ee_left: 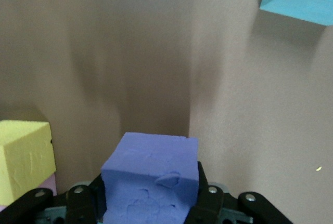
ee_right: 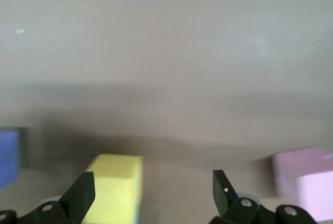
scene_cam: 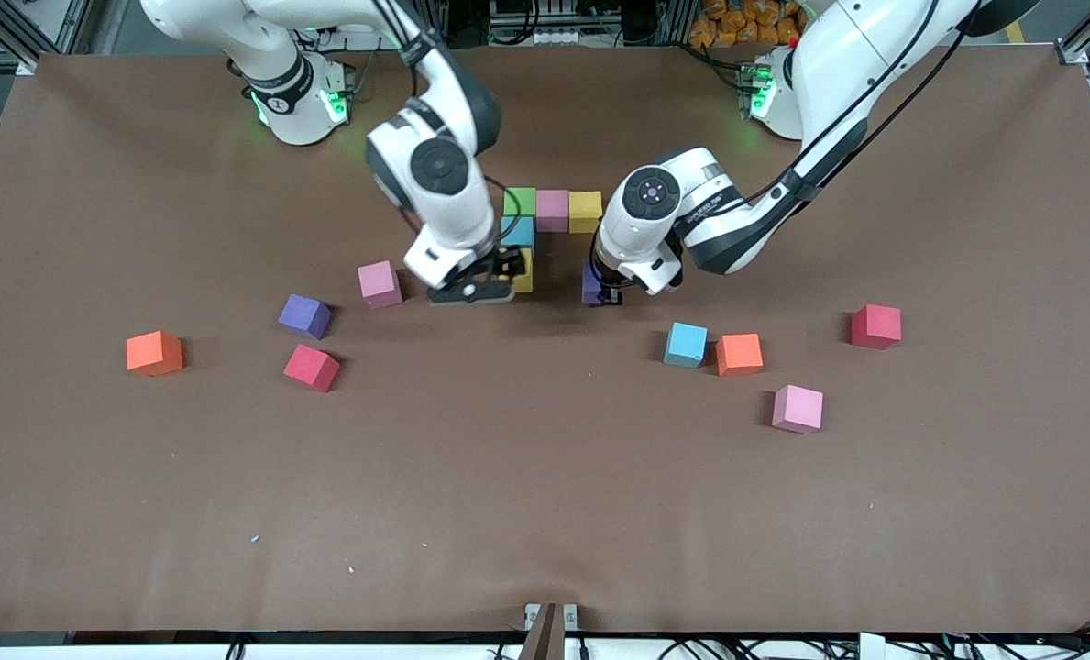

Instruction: Arrange 11 blocks into digit 3

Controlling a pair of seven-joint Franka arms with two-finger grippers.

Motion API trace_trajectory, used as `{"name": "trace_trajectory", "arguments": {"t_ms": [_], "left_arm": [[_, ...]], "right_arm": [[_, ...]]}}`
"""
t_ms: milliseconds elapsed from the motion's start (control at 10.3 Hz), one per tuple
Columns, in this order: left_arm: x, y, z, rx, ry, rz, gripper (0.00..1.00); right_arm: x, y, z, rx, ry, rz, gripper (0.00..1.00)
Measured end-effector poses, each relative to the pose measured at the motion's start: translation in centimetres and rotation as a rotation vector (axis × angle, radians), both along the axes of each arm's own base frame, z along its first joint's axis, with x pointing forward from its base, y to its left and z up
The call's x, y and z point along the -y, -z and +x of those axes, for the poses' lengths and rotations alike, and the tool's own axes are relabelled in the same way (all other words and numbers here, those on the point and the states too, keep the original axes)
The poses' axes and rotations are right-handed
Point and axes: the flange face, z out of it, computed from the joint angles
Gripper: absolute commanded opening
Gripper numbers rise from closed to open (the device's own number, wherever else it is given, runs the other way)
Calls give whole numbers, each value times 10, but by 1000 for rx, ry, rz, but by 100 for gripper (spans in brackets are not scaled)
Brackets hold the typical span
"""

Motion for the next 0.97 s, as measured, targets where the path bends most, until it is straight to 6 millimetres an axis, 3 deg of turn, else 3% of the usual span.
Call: {"name": "trace_trajectory", "arguments": {"t_ms": [291,388,583,874,971], "left_arm": [[9,2,-7,-2,-6,-9,0],[13,4,-10,-6,-1,-10,0],[20,10,-11,0,1,-4,0],[36,10,-7,16,-22,-6,0],[40,10,-8,15,-18,-11,0]], "right_arm": [[118,13,62,-44,-88,-4,100],[146,16,73,-48,-113,-2,100],[186,21,84,-58,-165,1,100],[207,33,85,-35,-183,-14,100],[224,37,91,-28,-152,-15,100]]}}
